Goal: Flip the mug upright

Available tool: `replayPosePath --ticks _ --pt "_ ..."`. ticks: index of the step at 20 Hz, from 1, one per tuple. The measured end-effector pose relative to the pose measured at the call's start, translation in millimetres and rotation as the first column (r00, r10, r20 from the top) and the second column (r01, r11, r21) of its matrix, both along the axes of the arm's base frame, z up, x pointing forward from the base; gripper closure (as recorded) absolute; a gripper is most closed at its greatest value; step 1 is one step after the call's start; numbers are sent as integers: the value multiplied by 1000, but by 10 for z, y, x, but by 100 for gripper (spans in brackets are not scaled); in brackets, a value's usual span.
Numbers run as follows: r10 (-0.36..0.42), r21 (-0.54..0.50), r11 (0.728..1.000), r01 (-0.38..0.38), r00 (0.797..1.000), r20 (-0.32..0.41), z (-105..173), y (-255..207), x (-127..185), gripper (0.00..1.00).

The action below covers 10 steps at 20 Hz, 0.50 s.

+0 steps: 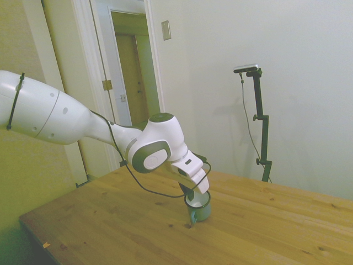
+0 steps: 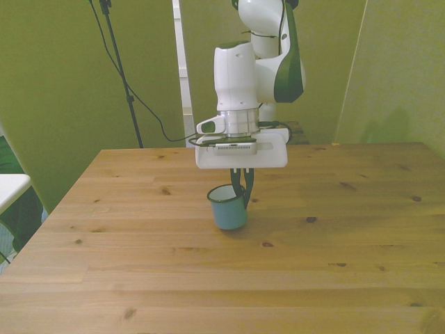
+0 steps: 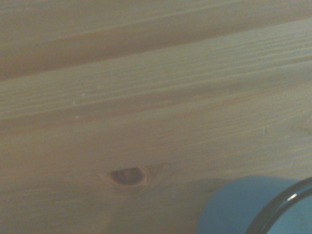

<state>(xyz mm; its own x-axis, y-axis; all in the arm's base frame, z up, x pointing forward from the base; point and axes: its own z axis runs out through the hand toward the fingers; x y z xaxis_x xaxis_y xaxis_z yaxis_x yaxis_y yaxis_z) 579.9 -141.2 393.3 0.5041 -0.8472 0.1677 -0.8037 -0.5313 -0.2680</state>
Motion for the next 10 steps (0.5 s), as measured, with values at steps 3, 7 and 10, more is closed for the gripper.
replayPosePath --ticks 3,7,10 --pt "-2 -38 999 1 1000 -22 -52 7 51 100" --pt "-11 -63 998 9 999 -40 -71 -6 144 0" --pt "-19 -66 998 16 999 -47 -108 -23 221 0"
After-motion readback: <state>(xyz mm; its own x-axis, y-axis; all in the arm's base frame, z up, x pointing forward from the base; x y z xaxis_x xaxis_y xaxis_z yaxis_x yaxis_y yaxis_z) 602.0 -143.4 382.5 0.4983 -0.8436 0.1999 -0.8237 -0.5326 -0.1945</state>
